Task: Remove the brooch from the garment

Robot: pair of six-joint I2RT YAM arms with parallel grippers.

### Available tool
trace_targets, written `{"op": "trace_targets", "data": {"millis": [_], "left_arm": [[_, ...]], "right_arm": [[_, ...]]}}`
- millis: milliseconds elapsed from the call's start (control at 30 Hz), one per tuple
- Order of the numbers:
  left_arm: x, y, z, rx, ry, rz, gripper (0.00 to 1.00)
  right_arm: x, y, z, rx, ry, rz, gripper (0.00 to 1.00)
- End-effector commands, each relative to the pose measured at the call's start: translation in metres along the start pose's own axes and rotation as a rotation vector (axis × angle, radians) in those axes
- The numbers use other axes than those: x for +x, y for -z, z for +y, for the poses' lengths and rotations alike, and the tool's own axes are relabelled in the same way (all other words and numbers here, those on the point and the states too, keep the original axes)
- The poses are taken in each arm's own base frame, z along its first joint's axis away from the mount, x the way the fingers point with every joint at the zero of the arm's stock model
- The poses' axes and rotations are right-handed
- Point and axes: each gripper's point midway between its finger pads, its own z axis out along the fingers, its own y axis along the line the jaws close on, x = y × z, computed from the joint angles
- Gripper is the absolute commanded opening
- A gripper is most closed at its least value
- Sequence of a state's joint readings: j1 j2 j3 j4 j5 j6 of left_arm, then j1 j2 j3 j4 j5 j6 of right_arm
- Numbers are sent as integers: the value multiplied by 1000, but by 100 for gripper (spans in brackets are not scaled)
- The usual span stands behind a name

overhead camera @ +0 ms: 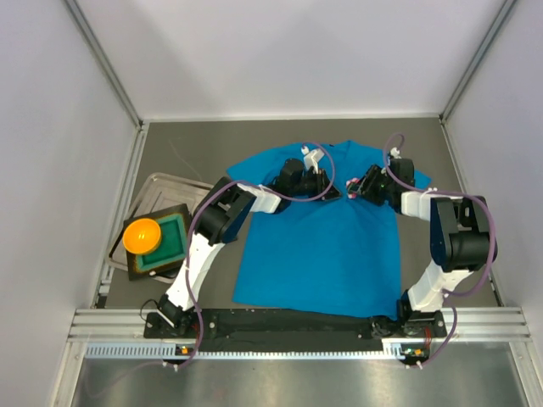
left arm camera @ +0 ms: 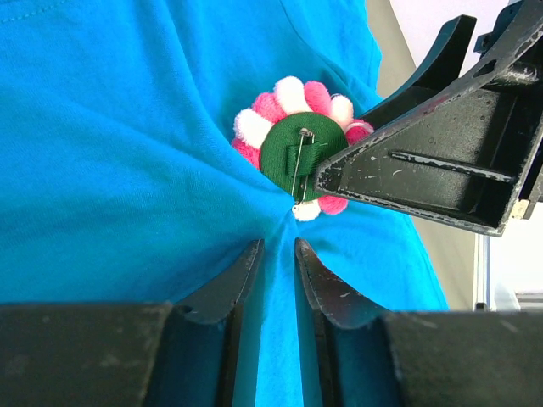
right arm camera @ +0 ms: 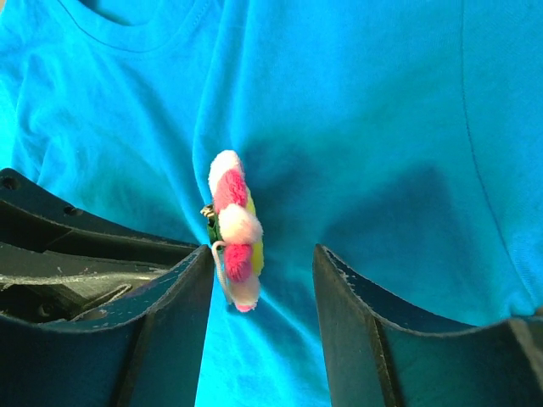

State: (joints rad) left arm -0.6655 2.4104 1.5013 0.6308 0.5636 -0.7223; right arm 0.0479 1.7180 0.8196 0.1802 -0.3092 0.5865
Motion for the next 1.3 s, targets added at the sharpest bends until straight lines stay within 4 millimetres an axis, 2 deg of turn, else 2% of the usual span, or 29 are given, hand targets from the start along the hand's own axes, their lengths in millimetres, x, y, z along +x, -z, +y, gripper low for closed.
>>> {"op": "trace_targets", "data": {"millis": [0,300,400,733,900,1267], "left_arm": [[-28,5,-27,53,-62,-59,26],[-27,4,-27,60,-52,-55,26],[-27,3,-28,62,-51,-53,26],[-27,3,-28,63,-52,-54,26],[-26,3,-27,61,-52,-52,26],[-27,3,-29,66,-54,-51,26]], "right_arm": [[-19,3,21,-66,18,-65,50],[-17,1,27,-70,45,-57,52],[-17,2,24,-37,54,-63,52],[-18,-4,23,-14,73,-60,35],[-21,-1,23,-6,82,-73,31],[-19,-4,23,-18,93,-65,15]]}}
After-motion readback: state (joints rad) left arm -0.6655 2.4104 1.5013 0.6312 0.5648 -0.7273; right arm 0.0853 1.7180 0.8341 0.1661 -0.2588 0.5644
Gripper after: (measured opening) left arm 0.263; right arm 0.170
